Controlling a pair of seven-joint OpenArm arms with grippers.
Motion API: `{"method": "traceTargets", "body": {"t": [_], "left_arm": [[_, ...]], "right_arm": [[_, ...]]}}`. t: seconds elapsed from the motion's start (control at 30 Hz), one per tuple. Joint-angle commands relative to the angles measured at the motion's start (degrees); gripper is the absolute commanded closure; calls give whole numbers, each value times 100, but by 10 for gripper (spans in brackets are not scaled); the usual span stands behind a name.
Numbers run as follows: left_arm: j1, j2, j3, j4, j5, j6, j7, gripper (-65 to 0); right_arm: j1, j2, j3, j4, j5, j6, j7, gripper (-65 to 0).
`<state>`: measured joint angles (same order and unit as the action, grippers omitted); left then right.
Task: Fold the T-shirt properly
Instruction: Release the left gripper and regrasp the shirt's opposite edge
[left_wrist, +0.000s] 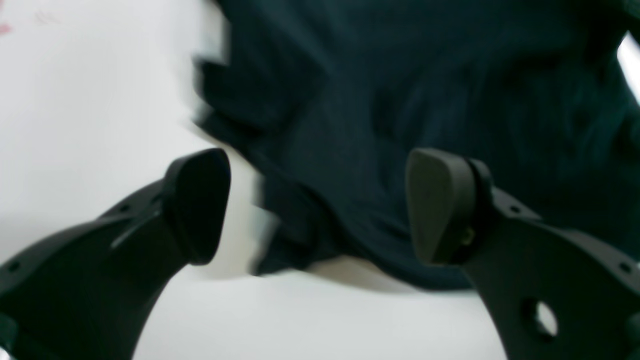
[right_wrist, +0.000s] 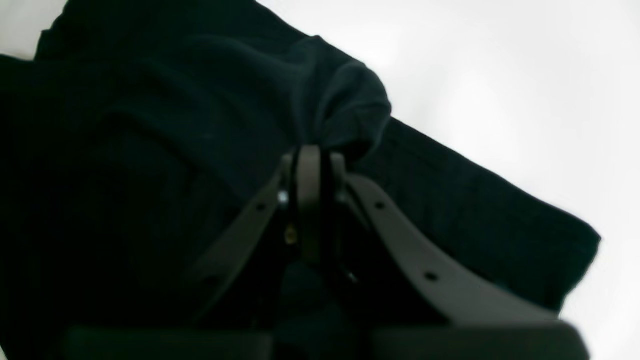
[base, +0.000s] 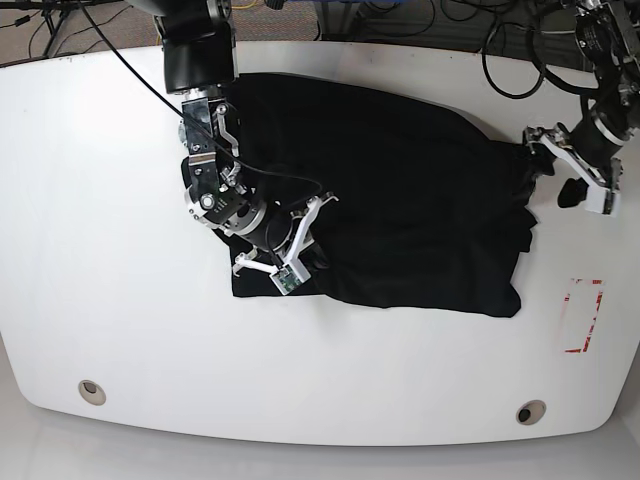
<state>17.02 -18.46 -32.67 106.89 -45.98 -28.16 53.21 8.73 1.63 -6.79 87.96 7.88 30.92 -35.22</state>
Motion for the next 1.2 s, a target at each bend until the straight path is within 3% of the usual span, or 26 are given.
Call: {"method": "traceTargets", "body": {"t": [0.0, 0.23, 0.5, 0.63, 0.9, 1.0, 1.17], "left_arm": [[-220, -101, -166, -188, -110, -1, -103, -518], [-950, -119, -246, -1507, -22, 7, -103, -518], [-1811, -75, -184, -2588, 901, 7, -103, -518], [-2137, -75, 159, -3072, 1235, -1, -103, -518], [-2313, 57, 590, -3494, 1270, -10, -103, -517], [-2313, 162, 616, -3502, 1288, -10, -103, -483], [-2321, 294, 616, -3643, 1297, -1, -103, -374]], "right_arm": [[116, -9, 6, 149, 96, -2, 133, 0], [116, -9, 6, 149, 96, -2, 133, 0], [107, -9, 6, 149, 113, -2, 133, 0], [107, -9, 6, 158, 131, -2, 133, 0], [37, -9, 6, 351, 140, -2, 133, 0], [10, -9, 6, 509, 140, -2, 133, -2], [-95, -9, 6, 799, 113, -2, 133, -2]]}}
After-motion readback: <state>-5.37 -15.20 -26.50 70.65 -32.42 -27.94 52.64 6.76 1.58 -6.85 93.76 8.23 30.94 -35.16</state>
